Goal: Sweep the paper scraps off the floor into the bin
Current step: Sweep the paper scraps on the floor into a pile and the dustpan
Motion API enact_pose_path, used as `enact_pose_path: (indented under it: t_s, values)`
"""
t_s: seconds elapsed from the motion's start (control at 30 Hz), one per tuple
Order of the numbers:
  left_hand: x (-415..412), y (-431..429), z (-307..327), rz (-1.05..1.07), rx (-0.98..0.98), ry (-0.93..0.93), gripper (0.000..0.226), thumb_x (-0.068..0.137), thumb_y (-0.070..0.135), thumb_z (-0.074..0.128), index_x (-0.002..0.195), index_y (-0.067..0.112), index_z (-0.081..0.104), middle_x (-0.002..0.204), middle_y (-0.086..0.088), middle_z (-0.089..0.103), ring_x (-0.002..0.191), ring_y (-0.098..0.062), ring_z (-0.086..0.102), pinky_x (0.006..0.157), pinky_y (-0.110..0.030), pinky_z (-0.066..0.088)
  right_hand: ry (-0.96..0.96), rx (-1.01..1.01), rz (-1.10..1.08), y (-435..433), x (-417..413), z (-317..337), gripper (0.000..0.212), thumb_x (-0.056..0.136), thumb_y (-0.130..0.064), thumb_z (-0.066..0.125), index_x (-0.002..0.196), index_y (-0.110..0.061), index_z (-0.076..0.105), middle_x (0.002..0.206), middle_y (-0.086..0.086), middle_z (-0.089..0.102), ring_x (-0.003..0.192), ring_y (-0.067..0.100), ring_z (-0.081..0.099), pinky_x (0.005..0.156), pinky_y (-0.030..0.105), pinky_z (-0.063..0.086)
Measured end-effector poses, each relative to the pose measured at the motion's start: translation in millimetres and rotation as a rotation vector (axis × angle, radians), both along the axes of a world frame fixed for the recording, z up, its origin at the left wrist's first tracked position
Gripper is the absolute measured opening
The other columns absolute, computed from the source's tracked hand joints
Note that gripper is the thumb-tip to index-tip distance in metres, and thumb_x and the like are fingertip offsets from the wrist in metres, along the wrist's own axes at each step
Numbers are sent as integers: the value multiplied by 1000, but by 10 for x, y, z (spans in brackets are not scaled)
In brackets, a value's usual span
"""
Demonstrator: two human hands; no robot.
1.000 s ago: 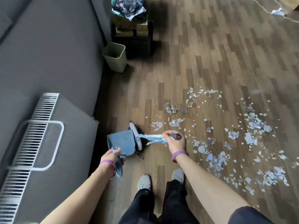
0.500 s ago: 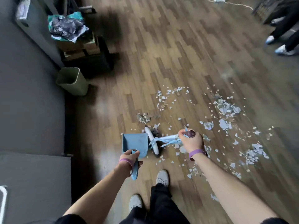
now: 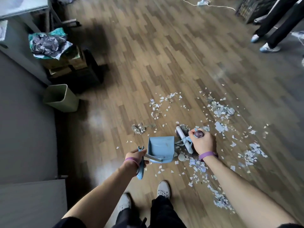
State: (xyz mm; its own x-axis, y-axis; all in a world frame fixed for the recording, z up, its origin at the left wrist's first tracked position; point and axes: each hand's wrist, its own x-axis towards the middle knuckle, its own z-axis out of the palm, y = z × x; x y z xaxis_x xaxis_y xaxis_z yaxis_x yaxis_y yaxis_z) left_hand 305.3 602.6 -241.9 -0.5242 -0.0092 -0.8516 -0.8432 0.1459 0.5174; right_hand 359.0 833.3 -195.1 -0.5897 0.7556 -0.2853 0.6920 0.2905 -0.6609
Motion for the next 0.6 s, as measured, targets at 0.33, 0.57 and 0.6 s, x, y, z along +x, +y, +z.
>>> enact_pose_path:
  t_s: [0.33, 0.57, 0.6]
  values:
    - [-264, -1336, 32, 296, -151, 39, 5, 82, 11, 63, 84, 6, 64, 65, -13, 59, 25, -17, 51, 38, -19, 41, 119, 104, 321, -1589, -846, 354, 41, 77, -49, 69, 73, -8, 73, 64, 12, 69, 67, 28, 64, 60, 27, 48]
    - [-631, -2702, 207, 493, -181, 32, 20, 84, 14, 65, 101, 3, 66, 73, -16, 64, 37, -20, 58, 46, -23, 46, 173, -69, 350, -2992, -1384, 256, 30, 74, -52, 71, 61, -25, 70, 73, 9, 73, 77, 30, 68, 72, 35, 54]
    - [-683, -2894, 197, 509, -190, 32, 21, 85, 15, 65, 102, 3, 66, 75, -16, 65, 36, -19, 58, 46, -24, 47, 182, -114, 347, -3159, -1448, 236, 28, 73, -51, 73, 56, -30, 66, 74, 5, 74, 79, 26, 69, 74, 34, 54]
